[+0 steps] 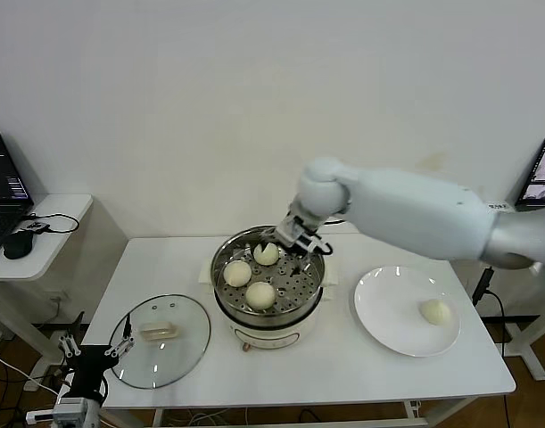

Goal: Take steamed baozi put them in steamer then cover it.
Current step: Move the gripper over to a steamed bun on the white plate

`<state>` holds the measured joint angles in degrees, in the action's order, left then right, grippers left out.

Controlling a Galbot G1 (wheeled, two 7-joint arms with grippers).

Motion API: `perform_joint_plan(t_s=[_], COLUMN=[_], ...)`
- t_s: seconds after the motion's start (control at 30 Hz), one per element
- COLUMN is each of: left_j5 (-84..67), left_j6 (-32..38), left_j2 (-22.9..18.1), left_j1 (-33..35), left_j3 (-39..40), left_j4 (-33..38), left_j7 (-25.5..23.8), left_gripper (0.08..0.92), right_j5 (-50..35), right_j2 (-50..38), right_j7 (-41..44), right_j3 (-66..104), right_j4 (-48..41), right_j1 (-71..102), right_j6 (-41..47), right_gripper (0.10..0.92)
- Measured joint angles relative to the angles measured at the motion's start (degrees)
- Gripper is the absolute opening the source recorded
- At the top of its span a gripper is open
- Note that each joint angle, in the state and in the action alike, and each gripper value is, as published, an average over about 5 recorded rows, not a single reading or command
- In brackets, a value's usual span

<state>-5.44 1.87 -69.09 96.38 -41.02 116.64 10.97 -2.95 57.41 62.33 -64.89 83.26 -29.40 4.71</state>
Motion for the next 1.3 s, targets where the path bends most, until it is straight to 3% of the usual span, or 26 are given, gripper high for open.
perform_joint_plan(t_s=[0.27,0.6,0.97,1.3], left_j5=[-0.06,0.78,1.17,1.11], left_j6=[-0.16,-0.3,-0.4,-0.56], left_j2=[0.91,1.35,1.55,1.59], left_j1=[-0.69,-0.74,-0.39,-0.04], left_j3=[0.85,2.24,2.51,1.97], left_j4=[-0.28,-0.53,-0.82,-0.57], left_j7=[-0.22,-0.27,-0.27,-0.23], left_gripper=[0.823,0.823,0.823,0.823], right_j5=[0.05,6.35,15.1,20.25], right_j2=[-14.29,-27.84,-30.89,-28.34], right_j7=[0.19,2.65,3.12,2.11], right_j3=[4.13,19.09,36.59,42.46], right_j4=[5.2,4.88,-2.84,-9.38], right_j1=[2.97,19.65,39.84,46.71], right_j6=[8.08,8.17,5.67,4.8], right_gripper=[0.823,0.823,0.823,0.823])
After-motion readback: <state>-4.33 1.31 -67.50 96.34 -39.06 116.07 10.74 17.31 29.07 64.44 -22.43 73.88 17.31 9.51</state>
